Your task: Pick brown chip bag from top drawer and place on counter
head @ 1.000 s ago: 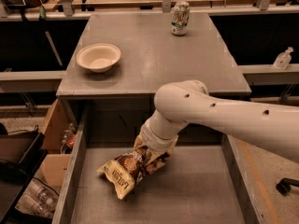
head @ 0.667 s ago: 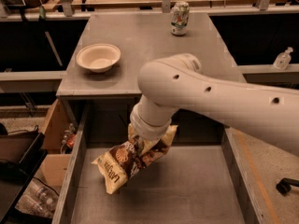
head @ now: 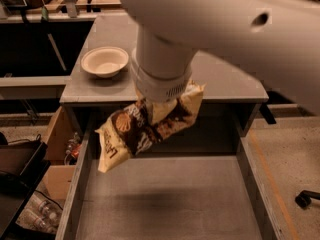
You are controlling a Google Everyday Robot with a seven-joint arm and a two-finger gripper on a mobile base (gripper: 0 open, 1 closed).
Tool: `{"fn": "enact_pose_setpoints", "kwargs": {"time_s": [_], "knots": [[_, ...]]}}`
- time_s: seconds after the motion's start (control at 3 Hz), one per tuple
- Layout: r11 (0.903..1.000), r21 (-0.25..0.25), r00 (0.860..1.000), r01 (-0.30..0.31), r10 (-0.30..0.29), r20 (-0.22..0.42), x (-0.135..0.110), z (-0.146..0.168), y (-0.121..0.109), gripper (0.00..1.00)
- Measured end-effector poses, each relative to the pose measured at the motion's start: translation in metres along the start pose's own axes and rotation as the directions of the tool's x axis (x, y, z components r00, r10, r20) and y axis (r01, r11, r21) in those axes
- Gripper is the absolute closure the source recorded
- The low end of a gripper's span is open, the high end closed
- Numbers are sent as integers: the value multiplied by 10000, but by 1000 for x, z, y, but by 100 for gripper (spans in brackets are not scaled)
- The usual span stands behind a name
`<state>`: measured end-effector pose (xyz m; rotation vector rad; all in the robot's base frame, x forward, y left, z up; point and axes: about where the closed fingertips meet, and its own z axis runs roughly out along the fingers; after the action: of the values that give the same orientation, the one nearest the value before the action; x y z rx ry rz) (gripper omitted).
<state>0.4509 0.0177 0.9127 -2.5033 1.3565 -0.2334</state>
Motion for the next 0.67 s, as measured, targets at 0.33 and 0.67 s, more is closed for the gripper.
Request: {"fn": "enact_pose_setpoints", "kwargs": {"time_s": [0.33,0.67], "knots": [[9953,942,9961,-236,315,-827,29,-76,-28,100],[9771,2126,9951,-105,311,-936,18,-137,-43,100]]}}
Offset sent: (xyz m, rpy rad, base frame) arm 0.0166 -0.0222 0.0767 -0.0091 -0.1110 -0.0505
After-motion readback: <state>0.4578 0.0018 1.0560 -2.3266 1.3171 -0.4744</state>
